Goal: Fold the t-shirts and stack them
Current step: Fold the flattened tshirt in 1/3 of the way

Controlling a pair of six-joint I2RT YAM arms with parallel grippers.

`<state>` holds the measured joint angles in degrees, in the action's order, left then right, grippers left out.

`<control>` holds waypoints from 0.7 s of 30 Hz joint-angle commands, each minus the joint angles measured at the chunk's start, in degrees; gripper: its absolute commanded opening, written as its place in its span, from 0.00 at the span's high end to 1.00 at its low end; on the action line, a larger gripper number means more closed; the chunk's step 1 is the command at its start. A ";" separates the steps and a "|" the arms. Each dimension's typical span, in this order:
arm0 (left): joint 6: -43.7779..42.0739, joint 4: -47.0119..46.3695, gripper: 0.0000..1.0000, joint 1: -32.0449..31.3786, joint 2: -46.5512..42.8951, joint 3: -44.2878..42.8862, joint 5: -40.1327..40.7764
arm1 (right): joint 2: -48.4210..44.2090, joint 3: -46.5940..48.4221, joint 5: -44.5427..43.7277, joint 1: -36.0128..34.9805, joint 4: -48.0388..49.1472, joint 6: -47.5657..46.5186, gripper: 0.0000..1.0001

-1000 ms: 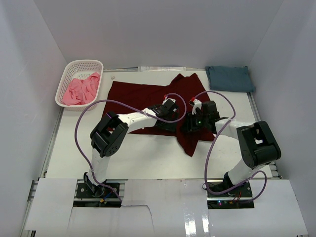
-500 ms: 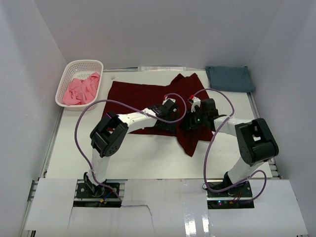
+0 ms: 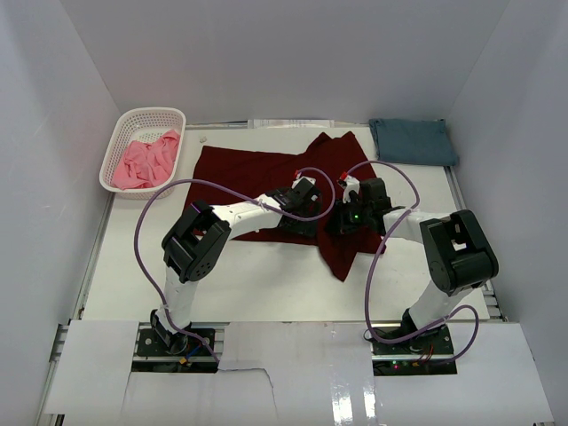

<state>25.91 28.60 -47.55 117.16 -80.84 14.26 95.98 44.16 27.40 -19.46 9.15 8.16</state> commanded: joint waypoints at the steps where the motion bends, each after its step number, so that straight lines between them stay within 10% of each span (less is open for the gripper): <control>1: 3.27 7.61 0.02 -1.76 8.26 5.25 -12.15 | -2.03 2.07 -0.94 0.39 -0.27 -1.31 0.81; 5: 3.27 7.70 0.02 -1.84 8.26 5.34 -12.15 | -2.91 2.86 -2.09 0.39 -1.24 -1.66 0.73; 8: 3.18 7.70 0.02 -1.76 8.26 5.25 -12.15 | -3.35 3.91 -2.52 0.39 -2.20 -1.92 0.92; 21: 3.09 7.61 0.02 -1.76 7.99 5.25 -12.15 | 2.18 12.78 -1.56 0.39 -4.13 -2.80 0.91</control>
<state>25.91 28.62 -47.57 117.16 -80.86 14.26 95.94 51.99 25.52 -19.46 5.04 6.87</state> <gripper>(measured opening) 0.979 0.090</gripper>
